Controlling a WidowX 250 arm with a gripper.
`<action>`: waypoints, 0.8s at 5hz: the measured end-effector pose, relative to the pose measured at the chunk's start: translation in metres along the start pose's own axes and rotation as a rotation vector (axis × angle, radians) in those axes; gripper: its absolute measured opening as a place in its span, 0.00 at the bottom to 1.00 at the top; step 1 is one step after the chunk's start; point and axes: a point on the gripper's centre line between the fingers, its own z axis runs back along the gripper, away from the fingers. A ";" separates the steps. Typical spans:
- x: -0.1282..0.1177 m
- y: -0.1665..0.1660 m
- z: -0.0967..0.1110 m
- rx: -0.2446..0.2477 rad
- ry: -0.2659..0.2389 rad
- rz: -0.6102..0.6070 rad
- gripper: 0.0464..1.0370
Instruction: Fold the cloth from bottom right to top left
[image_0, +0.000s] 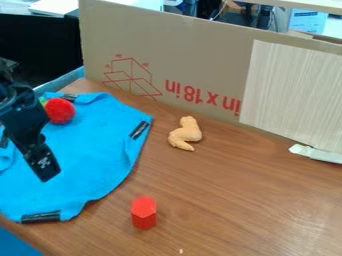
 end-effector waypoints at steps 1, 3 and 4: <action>-0.014 -0.012 -0.006 -0.021 0.008 -0.106 0.96; -0.032 -0.021 -0.019 0.000 0.019 -0.206 0.96; -0.035 -0.022 -0.028 0.003 0.024 -0.165 0.96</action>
